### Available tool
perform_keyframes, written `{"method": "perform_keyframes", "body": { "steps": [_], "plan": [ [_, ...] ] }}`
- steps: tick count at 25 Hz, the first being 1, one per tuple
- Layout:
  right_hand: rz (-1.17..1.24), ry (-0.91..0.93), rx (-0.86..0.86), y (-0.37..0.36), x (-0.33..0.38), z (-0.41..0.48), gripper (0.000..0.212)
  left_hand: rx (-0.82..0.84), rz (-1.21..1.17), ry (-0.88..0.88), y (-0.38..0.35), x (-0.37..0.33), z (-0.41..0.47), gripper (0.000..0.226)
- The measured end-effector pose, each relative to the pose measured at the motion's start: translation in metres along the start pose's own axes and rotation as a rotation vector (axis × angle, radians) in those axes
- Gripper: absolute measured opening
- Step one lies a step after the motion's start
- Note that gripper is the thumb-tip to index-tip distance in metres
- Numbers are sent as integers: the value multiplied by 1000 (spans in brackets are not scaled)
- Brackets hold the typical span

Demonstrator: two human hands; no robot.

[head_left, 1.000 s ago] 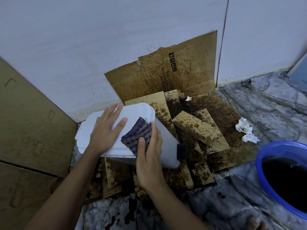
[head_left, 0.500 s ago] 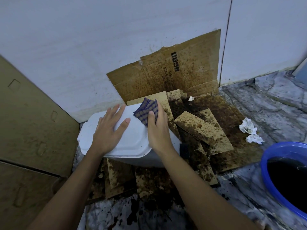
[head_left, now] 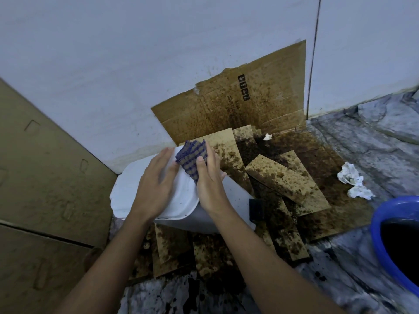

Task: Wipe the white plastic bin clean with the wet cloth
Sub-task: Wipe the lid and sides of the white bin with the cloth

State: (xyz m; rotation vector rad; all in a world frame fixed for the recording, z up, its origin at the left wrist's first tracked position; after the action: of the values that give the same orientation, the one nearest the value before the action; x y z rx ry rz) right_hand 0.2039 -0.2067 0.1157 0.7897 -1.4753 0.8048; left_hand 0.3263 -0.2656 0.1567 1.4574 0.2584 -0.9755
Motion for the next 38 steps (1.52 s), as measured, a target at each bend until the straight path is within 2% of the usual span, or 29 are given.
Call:
{"method": "perform_keyframes", "body": {
  "steps": [2, 6, 11, 20, 25, 30, 34, 38],
  "plan": [
    [7, 4, -6, 0, -1, 1, 43, 4, -29, -26, -6, -2, -7, 66],
    [7, -31, -47, 6, -14, 4, 48, 61, 137, -114, -13, 6, -5, 62],
    [-97, -28, -63, 11, -46, -10, 51, 79, 140, -99, -6, 6, -1, 46],
    [-394, 157, -117, -1, -63, -24, 56, 99, 190, -114, 5, 18, 0, 62],
    [-369, 115, -49, -1, -63, -20, 52, 87, 150, -126, 3, 21, -2, 61],
    [-364, 64, -107, 0, -80, -10, 66, 70, 128, -118, 8, 26, 1, 61],
    [-366, -28, -141, 8, -107, -5, 55, 76, 93, -91, 10, 27, 0, 59],
    [-375, -2, -122, 9, -104, -5, 54, 66, 75, -91, 11, 28, 2, 60]
  ]
}}
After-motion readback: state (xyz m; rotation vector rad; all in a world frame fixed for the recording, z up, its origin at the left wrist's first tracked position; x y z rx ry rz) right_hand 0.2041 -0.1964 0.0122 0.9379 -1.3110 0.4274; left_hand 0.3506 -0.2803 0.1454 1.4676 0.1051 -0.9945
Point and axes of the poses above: each hand's wrist, its own z-axis towards the middle knuckle, its own y-axis out of the back of the hand, x = y × z, the point moved 2 cm from there along z, towards the middle knuckle, and after that the axes turned 5 degrees about -x, right-handed, at the moved point
